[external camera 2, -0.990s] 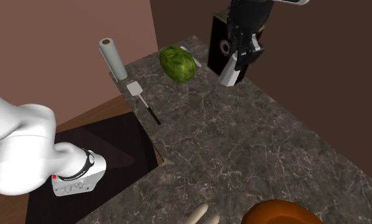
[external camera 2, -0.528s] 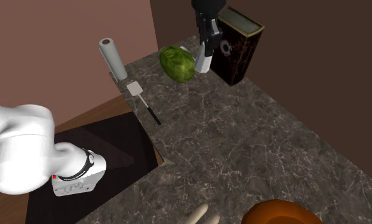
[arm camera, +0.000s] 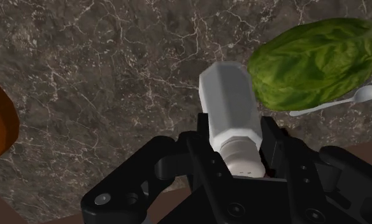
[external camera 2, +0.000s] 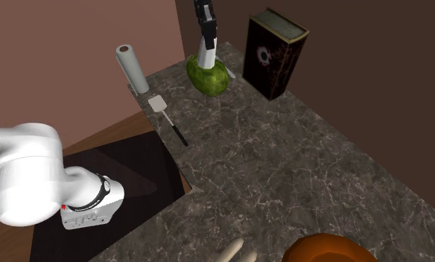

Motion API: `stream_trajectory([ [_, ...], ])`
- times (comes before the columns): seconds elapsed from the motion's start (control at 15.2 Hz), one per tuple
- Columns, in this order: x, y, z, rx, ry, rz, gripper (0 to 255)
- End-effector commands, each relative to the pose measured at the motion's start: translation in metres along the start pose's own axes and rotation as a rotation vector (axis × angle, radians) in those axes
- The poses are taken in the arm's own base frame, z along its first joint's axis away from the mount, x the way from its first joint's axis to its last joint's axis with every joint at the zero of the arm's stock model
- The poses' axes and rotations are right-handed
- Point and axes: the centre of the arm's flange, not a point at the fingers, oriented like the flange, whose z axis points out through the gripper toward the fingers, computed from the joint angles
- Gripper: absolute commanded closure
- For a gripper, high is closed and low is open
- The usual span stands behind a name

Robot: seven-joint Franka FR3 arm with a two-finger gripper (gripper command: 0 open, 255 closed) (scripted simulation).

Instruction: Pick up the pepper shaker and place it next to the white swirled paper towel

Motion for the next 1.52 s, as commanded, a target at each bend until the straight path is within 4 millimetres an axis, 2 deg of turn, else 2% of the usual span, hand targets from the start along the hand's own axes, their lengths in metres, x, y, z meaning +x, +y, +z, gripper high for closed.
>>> stream_trajectory([
  [0.0, -0.017, -0.019, 0.0, 0.0, 0.0, 0.002, 255],
  [0.92, -0.133, -0.163, -0.004, 0.0, 0.0, 0.002, 255],
  [0.99, -0.137, -0.167, -0.004, 0.0, 0.0, 0.002, 255],
  [1.45, -0.14, -0.165, 0.033, 0.0, 0.0, 0.002, 255],
])
